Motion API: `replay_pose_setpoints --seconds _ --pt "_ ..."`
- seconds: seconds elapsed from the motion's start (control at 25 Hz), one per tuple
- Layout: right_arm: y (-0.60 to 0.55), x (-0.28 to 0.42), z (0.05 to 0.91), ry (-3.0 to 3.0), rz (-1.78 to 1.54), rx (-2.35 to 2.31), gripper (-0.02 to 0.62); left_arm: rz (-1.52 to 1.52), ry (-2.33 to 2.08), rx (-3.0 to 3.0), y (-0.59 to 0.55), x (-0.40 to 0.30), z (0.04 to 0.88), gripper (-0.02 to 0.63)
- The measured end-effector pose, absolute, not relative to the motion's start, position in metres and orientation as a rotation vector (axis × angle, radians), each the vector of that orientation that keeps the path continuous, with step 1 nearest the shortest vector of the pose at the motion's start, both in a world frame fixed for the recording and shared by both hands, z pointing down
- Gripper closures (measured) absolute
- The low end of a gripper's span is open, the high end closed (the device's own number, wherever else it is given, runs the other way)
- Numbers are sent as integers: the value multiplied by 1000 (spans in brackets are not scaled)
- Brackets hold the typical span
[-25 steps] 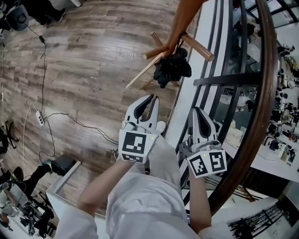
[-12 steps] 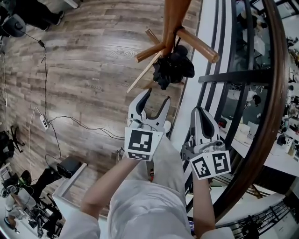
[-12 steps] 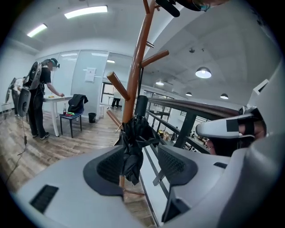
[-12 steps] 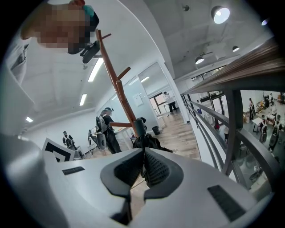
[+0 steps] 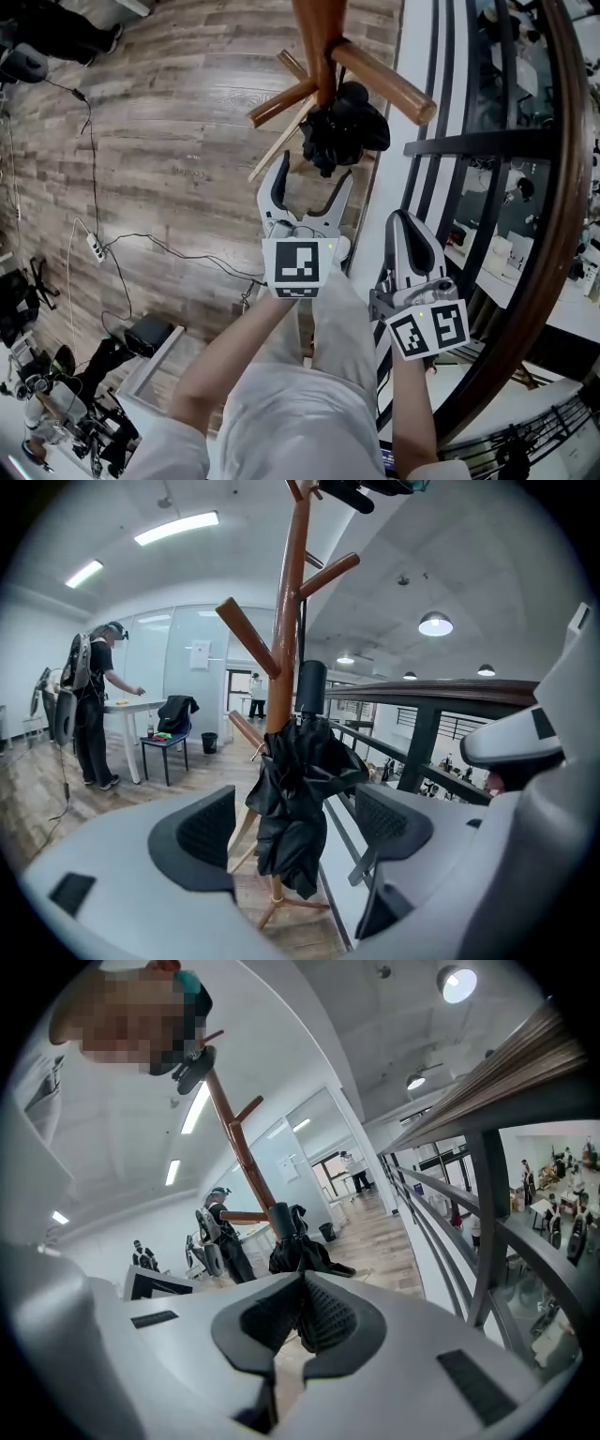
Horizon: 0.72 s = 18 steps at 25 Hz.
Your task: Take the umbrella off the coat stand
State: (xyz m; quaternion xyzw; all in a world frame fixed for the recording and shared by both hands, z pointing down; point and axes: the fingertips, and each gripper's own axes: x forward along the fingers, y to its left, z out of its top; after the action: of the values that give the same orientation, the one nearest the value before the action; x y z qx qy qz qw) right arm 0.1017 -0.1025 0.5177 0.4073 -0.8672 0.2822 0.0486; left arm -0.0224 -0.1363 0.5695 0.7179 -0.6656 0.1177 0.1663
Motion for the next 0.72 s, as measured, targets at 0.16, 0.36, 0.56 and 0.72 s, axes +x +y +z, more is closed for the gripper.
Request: replay_pose_setpoints --seconds 0.16,0.36,0.56,0.72 --pt "-108 102 520 -2643 876 1239 560 359 -1898 2036 -153 -20 579 214" --pt "-111 106 522 -2642 886 1251 560 352 -1928 2029 -169 -16 591 198" --pt "-110 108 523 -2638 876 1251 560 320 -1955 2014 -184 -15 598 186" --pt "-109 110 526 -2637 883 1240 560 327 -2004 1996 -198 -20 603 179"
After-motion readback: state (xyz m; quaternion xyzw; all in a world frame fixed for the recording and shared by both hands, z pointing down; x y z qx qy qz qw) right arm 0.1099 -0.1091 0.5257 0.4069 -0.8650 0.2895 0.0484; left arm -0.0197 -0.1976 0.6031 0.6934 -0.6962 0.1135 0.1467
